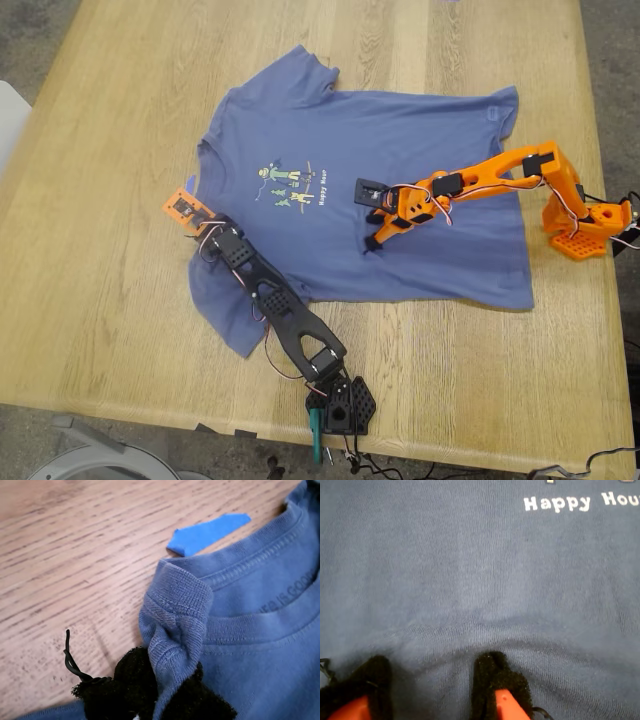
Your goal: Fold a T-shirt
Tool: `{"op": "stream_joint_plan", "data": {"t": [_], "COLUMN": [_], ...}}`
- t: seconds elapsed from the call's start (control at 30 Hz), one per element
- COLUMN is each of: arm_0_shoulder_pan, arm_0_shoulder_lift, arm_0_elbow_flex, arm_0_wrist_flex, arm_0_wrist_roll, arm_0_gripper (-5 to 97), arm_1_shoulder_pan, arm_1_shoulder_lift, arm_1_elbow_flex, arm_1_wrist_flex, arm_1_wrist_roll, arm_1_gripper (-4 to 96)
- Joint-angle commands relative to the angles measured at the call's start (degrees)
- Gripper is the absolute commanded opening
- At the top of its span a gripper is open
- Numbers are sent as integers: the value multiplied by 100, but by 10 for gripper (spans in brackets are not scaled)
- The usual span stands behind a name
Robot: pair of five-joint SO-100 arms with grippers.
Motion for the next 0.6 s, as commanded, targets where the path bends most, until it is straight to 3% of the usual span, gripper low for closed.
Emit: {"op": "stream_joint_plan", "data": {"t": [0.0,0.17,0.33,0.57], "arm_0_shoulder_pan": [229,316,439,589], "arm_0_shoulder_lift": [1055,1257,1494,1819], "arm_0_elbow_flex": [-264,-264,-272,-272], "arm_0_wrist_flex": [176,290,527,809], "arm_0_wrist_roll": [-70,-79,-88,-97], "arm_0_gripper": [4,4,4,4], "arm_1_shoulder_pan": [-88,-158,-193,-123], "arm_1_shoulder_lift": [-325,-738,-870,-940], "arm_1_elbow_flex": [-519,-993,-1090,-1107], "arm_1_wrist_flex": [-9,0,9,-35], "arm_1_wrist_roll": [44,88,141,149], "arm_1_gripper": [252,171,2,0]}}
